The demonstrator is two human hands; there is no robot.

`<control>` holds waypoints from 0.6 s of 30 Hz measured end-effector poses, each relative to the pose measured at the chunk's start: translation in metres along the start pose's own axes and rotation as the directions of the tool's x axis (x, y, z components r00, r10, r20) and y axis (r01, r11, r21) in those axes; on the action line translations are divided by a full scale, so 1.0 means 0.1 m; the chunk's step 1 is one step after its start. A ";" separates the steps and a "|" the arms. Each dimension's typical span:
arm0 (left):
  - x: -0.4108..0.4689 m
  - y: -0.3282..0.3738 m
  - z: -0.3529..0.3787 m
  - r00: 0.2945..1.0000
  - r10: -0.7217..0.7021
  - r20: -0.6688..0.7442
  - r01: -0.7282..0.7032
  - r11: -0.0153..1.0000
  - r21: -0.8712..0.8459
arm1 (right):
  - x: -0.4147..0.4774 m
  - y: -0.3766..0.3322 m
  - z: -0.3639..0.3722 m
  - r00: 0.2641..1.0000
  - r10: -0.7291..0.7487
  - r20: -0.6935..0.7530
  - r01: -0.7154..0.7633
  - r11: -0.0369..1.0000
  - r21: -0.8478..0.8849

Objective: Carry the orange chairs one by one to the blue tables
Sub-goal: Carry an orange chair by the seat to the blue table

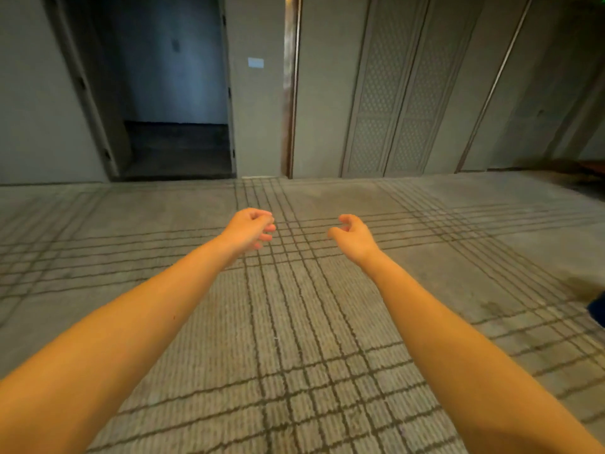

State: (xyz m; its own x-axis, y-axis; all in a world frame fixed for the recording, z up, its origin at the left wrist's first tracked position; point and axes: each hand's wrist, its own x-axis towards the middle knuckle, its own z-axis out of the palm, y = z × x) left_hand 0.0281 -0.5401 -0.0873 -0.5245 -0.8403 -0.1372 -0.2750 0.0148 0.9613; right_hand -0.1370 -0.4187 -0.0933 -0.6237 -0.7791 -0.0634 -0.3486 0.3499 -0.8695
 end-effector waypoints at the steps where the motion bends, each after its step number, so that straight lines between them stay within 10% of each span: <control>1: 0.11 -0.03 -0.12 0.999 -0.011 -0.032 0.011 1.000 -0.005 | 0.20 -0.07 0.14 0.999 -0.020 0.041 0.020 1.000 -0.004; 10: 0.77 -0.23 -1.08 0.926 -0.070 -0.372 0.048 0.997 -0.066 | 1.50 -0.77 1.28 0.905 -0.191 0.379 0.206 0.978 0.000; 18: 0.71 -0.67 -2.06 0.714 -0.163 -0.681 0.074 0.985 -0.157 | 1.92 -1.35 2.67 0.695 -0.282 0.661 0.346 0.937 0.035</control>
State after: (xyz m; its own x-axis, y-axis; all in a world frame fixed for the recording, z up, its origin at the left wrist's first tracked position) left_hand 0.1751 -0.7125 -0.1117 0.2190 -0.9714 -0.0916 -0.1828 -0.1331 0.9741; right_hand -0.0231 -0.7543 -0.1183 0.1272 -0.9842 -0.1229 -0.5182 0.0397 -0.8544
